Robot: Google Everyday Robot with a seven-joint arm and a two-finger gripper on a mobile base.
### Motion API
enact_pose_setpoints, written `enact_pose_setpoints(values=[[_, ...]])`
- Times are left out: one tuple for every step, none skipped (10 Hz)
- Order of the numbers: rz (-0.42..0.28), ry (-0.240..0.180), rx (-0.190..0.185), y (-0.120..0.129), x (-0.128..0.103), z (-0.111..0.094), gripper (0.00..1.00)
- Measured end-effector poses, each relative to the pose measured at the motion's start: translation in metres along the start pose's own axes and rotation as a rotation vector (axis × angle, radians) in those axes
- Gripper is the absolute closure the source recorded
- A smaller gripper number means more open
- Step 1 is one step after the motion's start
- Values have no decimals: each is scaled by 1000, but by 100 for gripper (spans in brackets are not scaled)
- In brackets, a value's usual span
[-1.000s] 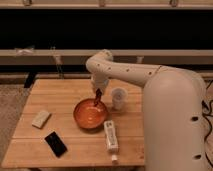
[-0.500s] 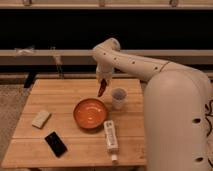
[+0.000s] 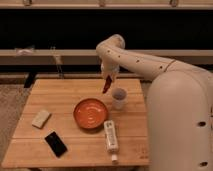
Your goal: Place the pepper in the ceramic cup
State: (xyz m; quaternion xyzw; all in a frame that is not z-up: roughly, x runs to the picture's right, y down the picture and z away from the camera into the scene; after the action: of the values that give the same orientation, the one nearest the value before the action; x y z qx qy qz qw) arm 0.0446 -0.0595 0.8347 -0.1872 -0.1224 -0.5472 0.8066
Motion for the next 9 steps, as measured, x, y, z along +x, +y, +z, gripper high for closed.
enact_pose_setpoints(values=[[33,15,-10,20,7,-5,100],[51,24,-15,31,12,-8,100],[70,36,-25,40,16,-11,100],[83,44,-31,43,18,-13,100],[96,50,-38,48,19,-14,100],[109,55,-49,55,20,-14,100],[127,61,-67,66,19,-11,100],[133,65,-72,67,16,-6,98],[138,66,-76,68,13,-3,93]])
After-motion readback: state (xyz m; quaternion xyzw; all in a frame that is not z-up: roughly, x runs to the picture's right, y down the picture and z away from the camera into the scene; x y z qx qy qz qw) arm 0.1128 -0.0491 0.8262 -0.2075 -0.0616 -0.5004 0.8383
